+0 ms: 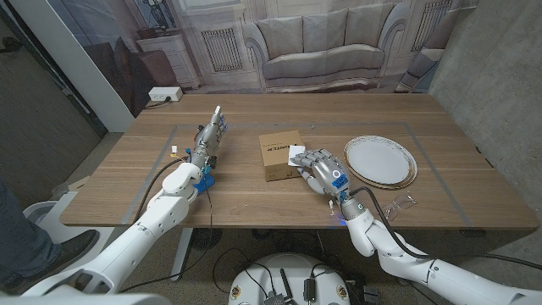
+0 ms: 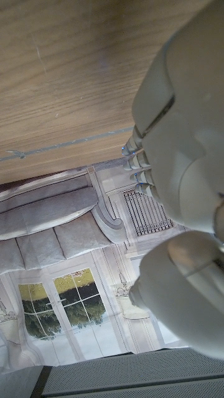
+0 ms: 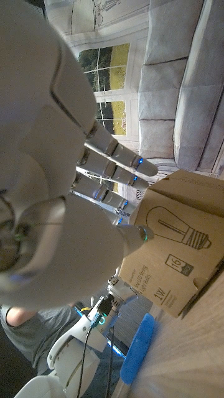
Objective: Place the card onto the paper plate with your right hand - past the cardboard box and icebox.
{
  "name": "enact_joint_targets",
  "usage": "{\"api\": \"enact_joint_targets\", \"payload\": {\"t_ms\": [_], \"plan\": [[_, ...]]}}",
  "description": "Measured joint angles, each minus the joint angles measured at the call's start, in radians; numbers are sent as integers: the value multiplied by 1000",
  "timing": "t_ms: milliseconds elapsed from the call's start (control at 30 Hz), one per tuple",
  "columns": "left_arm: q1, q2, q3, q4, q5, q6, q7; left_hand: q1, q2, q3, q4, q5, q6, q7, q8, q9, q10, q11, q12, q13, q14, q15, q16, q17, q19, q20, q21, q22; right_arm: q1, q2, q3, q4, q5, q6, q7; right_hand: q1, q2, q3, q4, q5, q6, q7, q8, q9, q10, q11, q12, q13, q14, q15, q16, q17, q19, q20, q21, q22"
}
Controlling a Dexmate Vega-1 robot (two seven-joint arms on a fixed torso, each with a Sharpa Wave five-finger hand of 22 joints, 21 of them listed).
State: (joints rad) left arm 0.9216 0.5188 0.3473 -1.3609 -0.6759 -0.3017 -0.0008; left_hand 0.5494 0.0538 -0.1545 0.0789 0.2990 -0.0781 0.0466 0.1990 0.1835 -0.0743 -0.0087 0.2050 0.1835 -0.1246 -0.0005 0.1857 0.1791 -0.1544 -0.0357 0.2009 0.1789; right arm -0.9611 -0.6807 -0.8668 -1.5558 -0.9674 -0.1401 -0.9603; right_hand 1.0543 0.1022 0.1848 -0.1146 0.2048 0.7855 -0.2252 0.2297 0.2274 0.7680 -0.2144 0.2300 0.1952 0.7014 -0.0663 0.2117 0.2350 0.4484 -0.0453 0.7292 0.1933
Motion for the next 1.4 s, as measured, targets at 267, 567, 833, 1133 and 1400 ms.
{"api": "enact_joint_targets", "payload": {"t_ms": [267,567,833,1133,1400], "plan": [[-4,-4,1,7,0,0,-1,0,0,-4,-4,0,0,0,0,0,0,0,0,0,0,0,0,0,0,0,0,0,6,4,-1,8,8,9,-35,17,17,-18,7,-6,106,1,0,0,102,3,0,0,100,-20,11,18,26,-3,82,5],[-8,-7,2,15,-1,0,-3,0,0,-4,-4,0,0,0,0,0,0,0,0,0,0,0,0,0,0,0,0,0,17,10,-4,24,19,34,-75,10,35,-19,20,-13,213,2,2,-2,213,9,-10,0,200,-52,18,31,28,-1,213,3],[-12,-10,2,24,-3,-4,-7,0,0,-8,0,0,0,0,0,0,0,0,0,0,0,0,0,0,0,0,0,0,26,14,-6,37,26,52,-95,8,37,-13,25,-13,248,2,0,0,265,11,-10,1,247,-71,18,40,28,-1,286,2],[-16,-12,4,27,-3,-5,-8,0,0,-8,0,0,0,0,0,0,0,0,0,0,0,0,0,0,0,0,0,0,29,14,-6,39,32,64,-103,8,37,-13,25,-13,269,5,5,3,283,14,-18,-1,261,-75,18,47,26,-2,329,-3],[-19,-12,6,26,-2,-5,-7,0,0,-8,0,0,0,0,0,0,0,0,0,0,0,0,0,0,0,0,0,0,29,12,-5,38,34,67,-104,8,36,-13,25,-13,273,2,-1,8,288,16,-18,-1,264,-75,18,51,6,-1,347,-3]]}}
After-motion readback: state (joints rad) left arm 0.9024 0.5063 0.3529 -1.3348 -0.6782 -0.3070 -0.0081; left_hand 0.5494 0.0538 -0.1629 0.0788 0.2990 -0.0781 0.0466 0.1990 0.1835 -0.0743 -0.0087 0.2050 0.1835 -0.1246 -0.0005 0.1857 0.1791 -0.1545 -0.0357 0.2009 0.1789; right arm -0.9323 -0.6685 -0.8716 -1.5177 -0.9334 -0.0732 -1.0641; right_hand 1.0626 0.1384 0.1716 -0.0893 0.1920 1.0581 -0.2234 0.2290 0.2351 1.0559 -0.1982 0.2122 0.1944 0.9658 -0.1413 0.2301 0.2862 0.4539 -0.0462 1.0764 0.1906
